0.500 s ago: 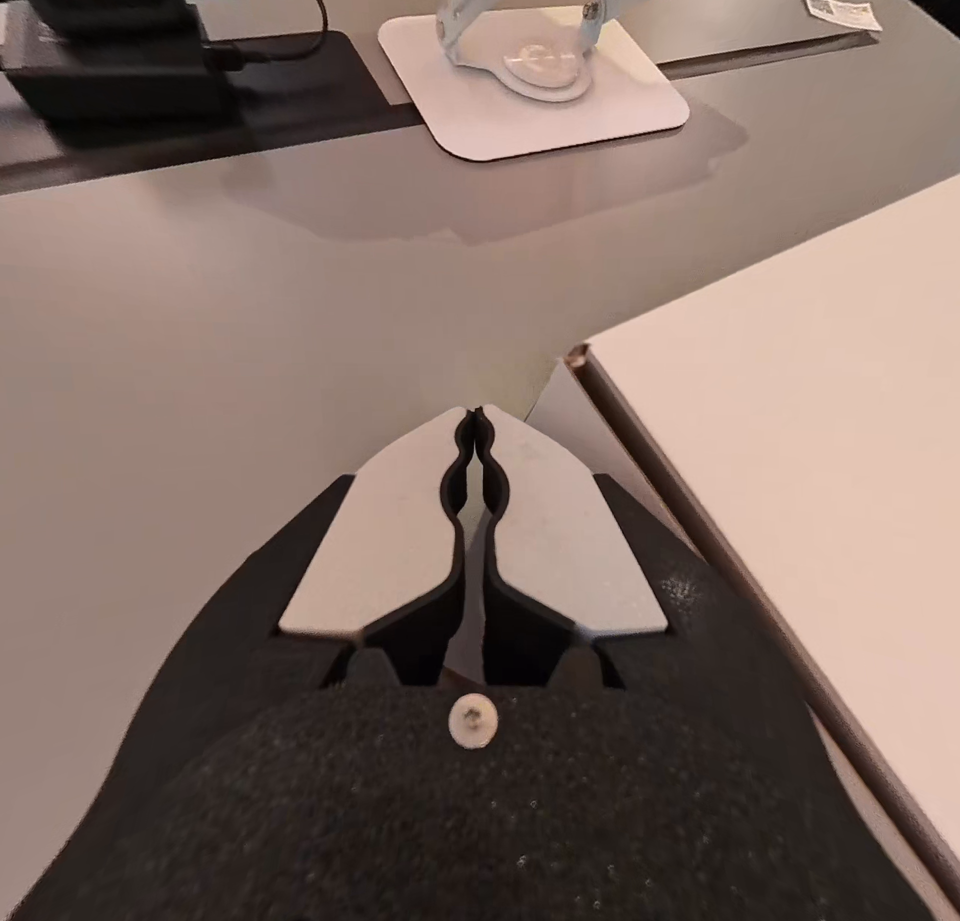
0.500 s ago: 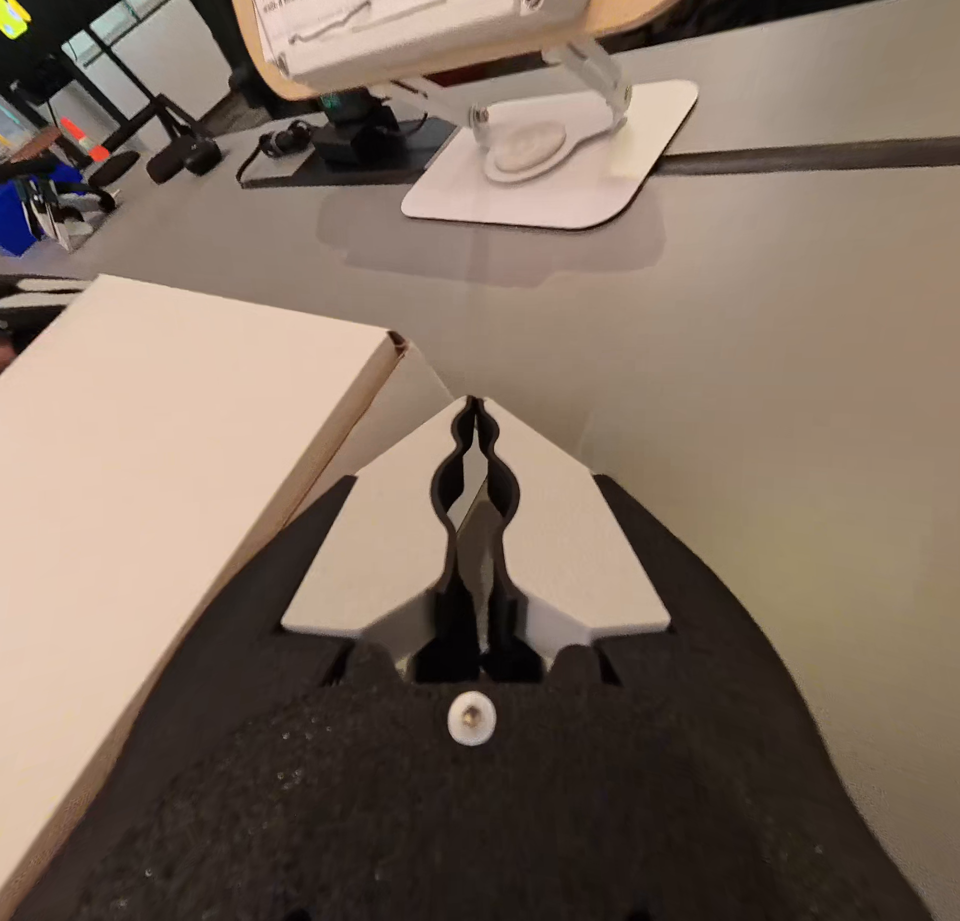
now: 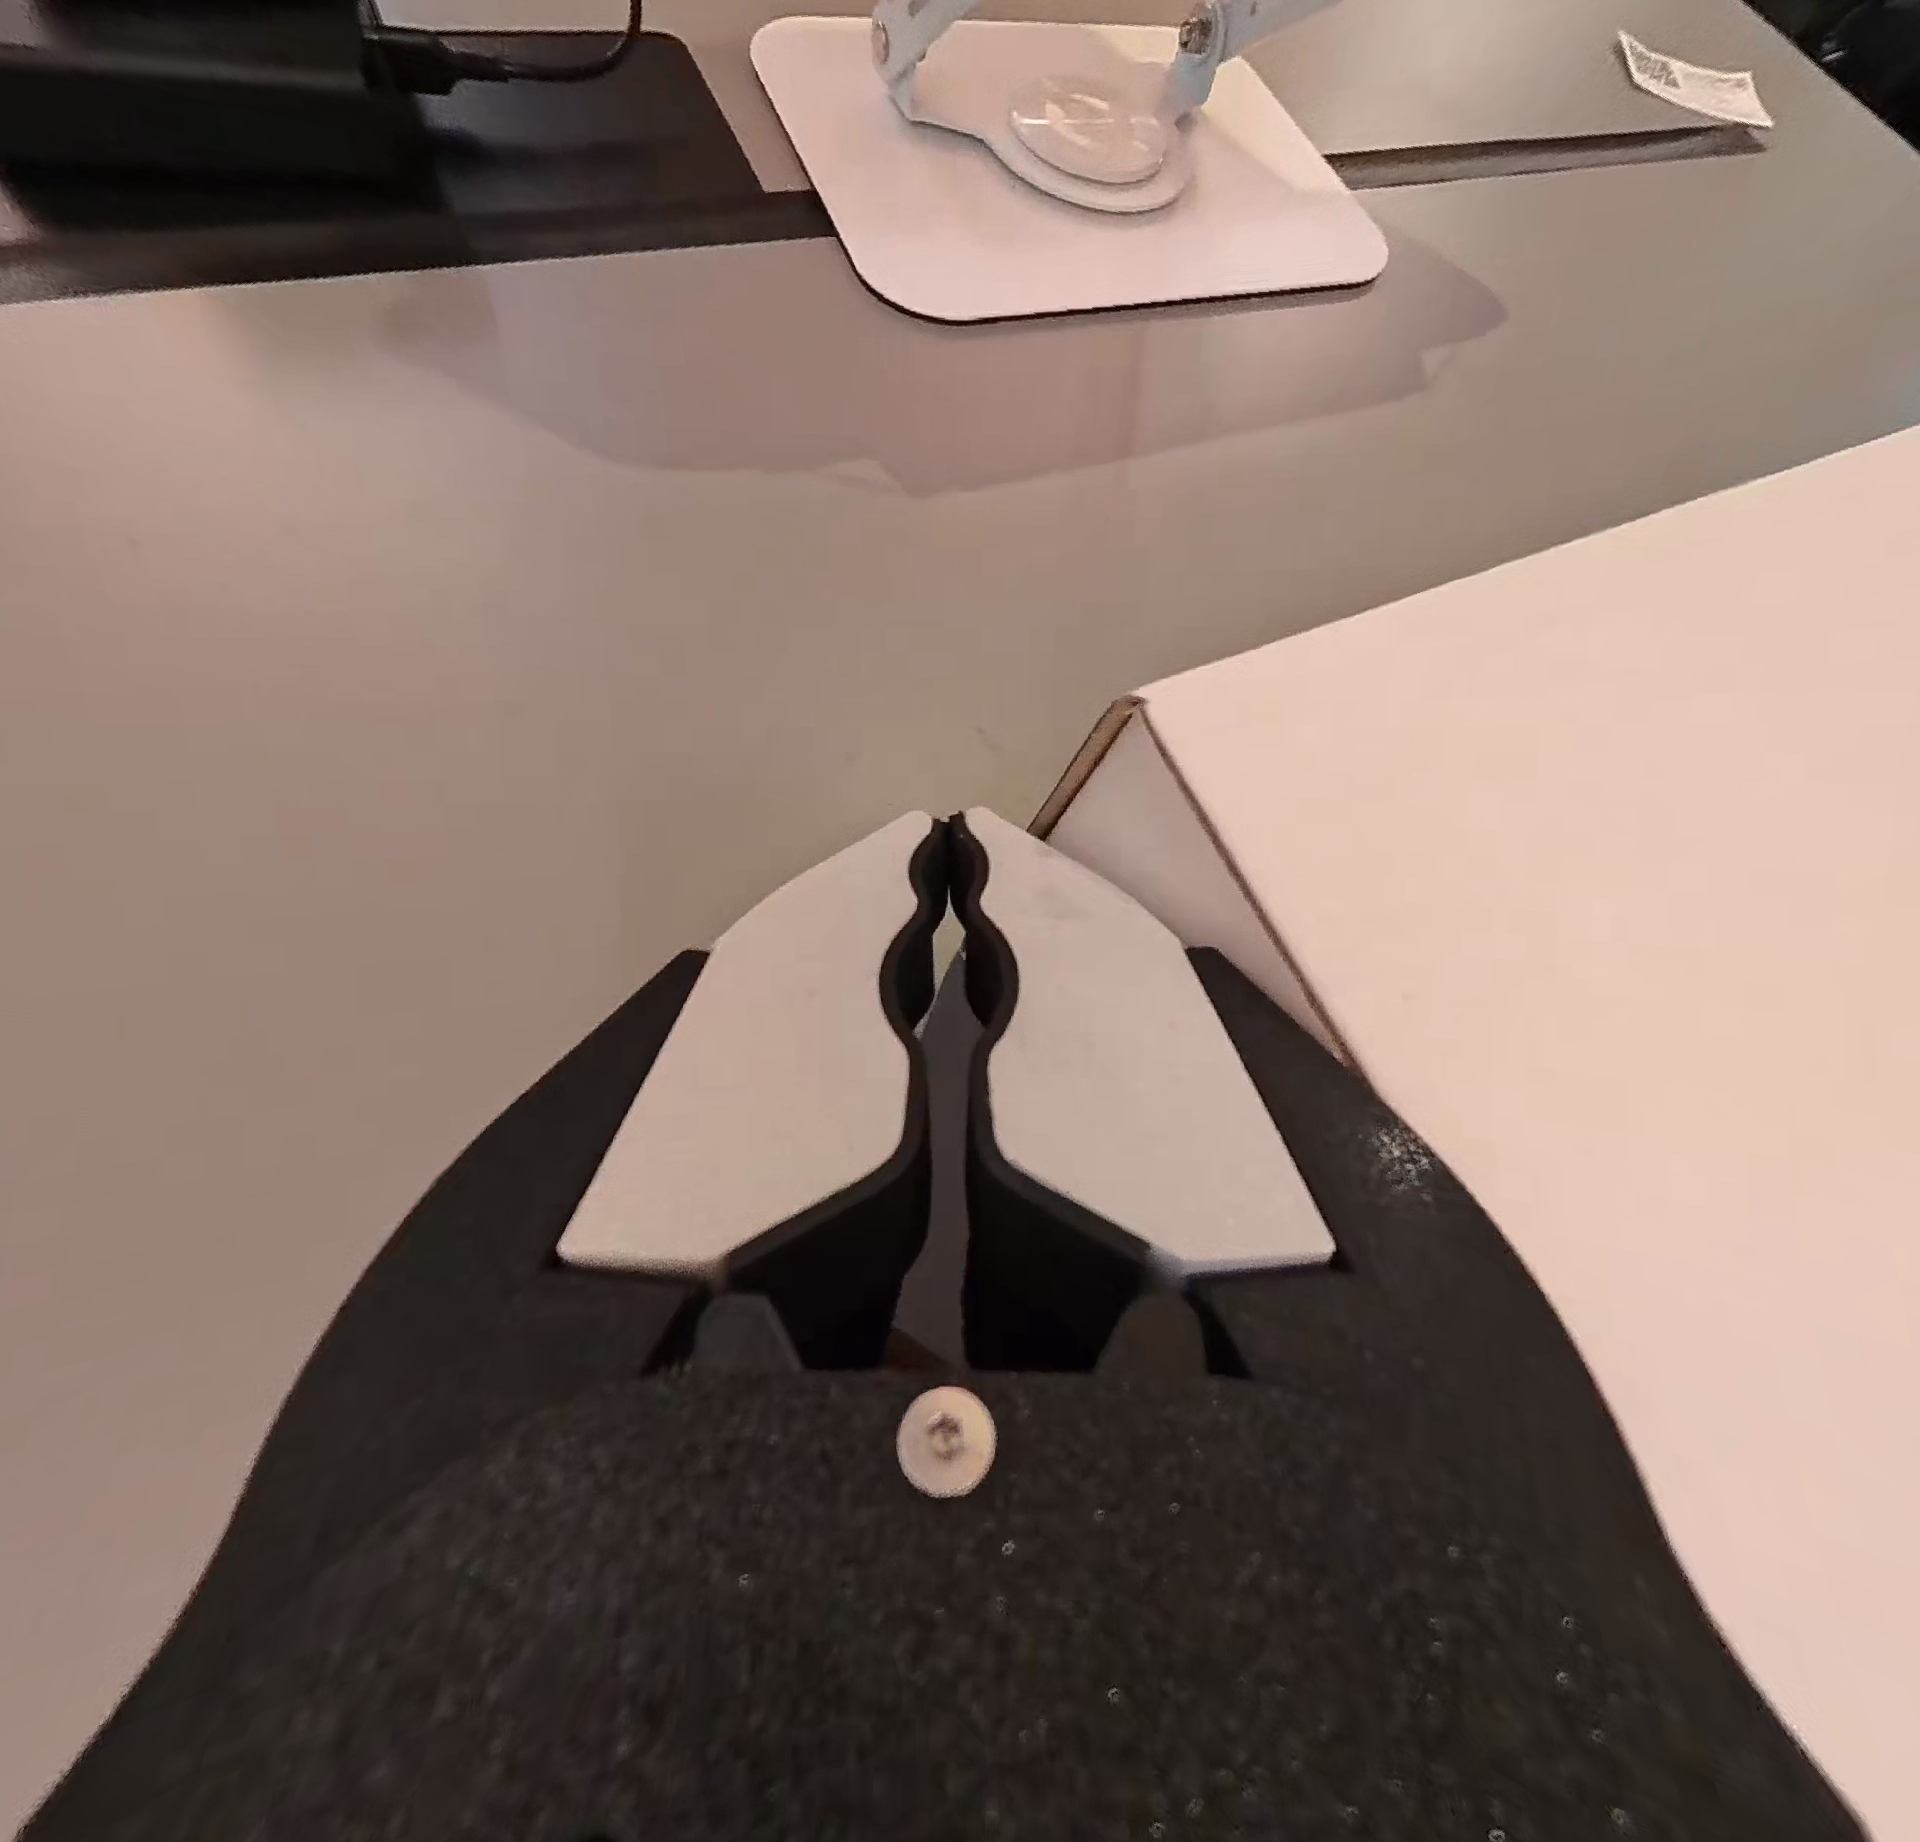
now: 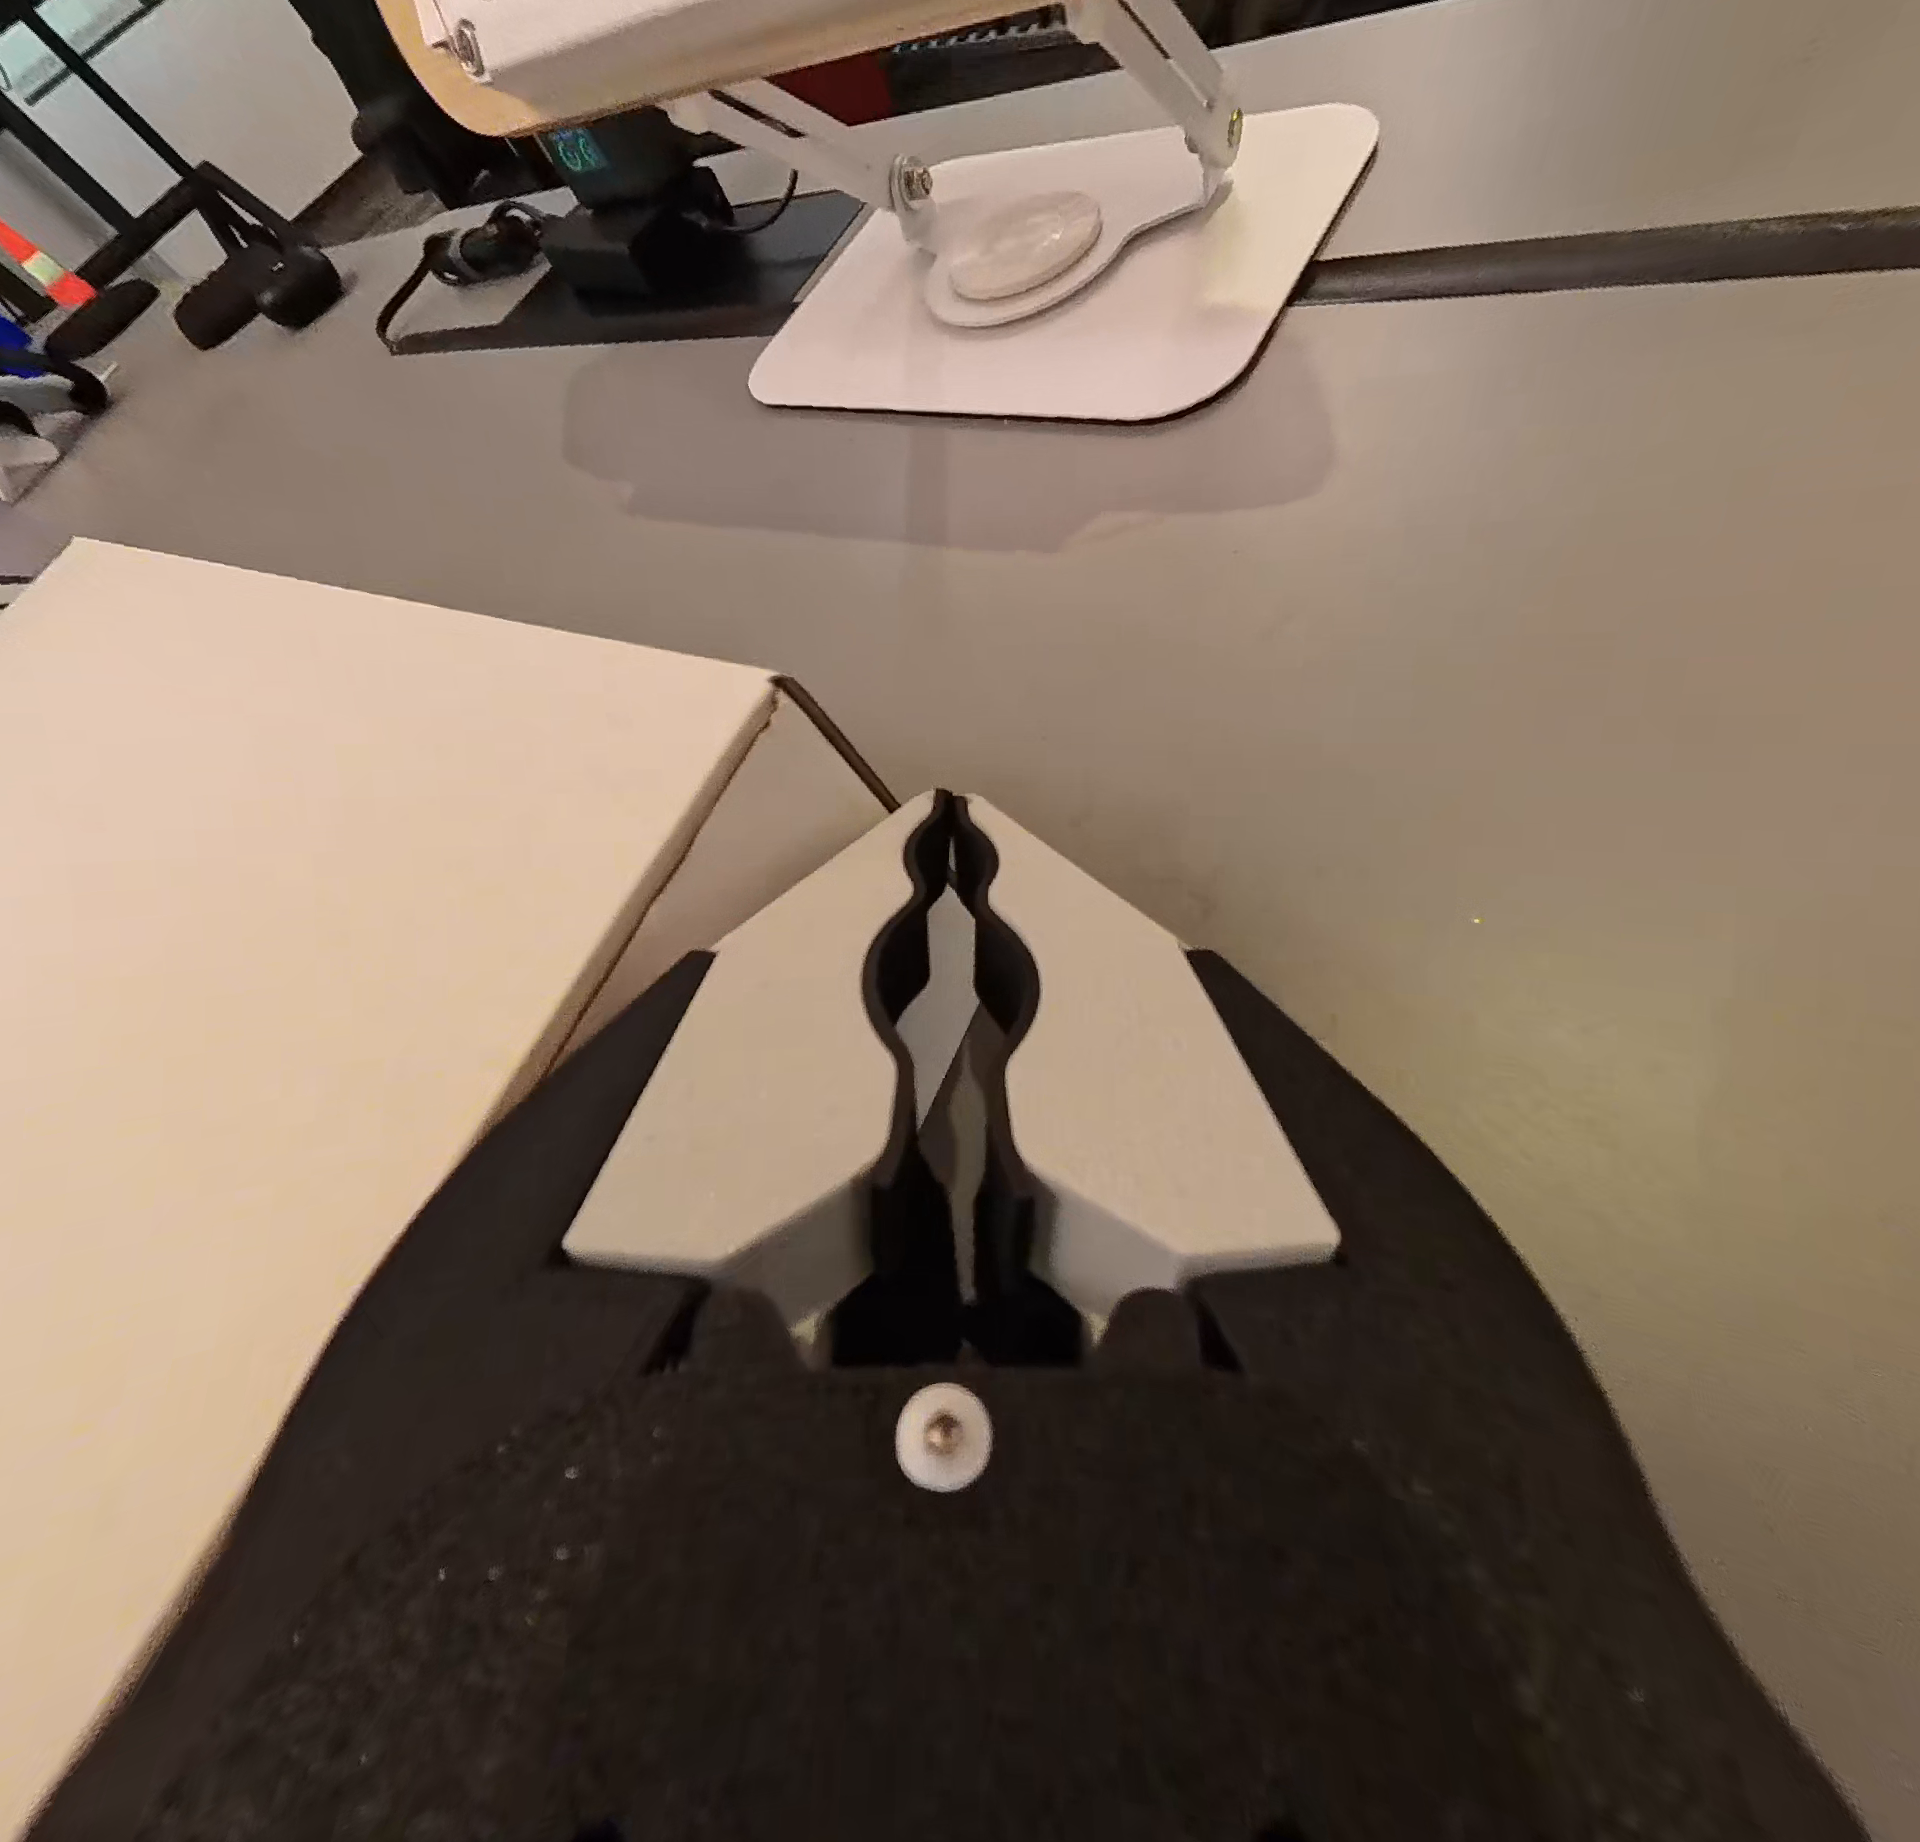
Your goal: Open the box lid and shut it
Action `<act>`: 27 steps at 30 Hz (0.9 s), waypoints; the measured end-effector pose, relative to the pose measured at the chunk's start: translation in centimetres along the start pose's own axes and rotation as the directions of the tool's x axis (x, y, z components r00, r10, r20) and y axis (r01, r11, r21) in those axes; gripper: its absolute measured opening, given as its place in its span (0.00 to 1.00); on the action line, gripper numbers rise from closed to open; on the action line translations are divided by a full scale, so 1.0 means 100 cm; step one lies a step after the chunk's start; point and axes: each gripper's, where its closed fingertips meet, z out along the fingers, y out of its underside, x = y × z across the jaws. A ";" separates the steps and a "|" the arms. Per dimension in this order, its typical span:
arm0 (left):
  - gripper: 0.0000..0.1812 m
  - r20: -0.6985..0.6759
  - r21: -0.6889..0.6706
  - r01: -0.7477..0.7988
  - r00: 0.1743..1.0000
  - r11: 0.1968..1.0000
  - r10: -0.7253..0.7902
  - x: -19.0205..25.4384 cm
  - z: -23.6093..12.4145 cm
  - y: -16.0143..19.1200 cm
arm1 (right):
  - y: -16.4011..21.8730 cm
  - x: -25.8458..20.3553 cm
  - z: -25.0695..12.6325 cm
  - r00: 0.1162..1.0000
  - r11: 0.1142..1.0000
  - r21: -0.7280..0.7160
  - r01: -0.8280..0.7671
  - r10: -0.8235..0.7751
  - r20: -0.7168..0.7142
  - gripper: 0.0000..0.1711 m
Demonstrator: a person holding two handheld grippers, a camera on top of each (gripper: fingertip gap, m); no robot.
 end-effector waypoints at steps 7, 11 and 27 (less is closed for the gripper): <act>0.00 0.015 -0.035 -0.018 1.000 0.999 0.019 -0.003 -0.004 -0.001 | 0.000 0.003 -0.002 0.996 0.996 -0.029 0.082 -0.083 -0.022 0.00; 0.00 0.110 -0.017 -0.058 0.992 0.998 0.059 -0.017 -0.027 -0.014 | -0.013 0.009 -0.023 0.987 0.993 -0.022 0.116 -0.117 -0.107 0.06; 0.16 0.072 0.110 -0.132 0.990 0.985 0.125 0.084 -0.205 0.076 | 0.033 -0.076 -0.190 0.994 0.975 0.197 0.100 -0.088 -0.065 0.17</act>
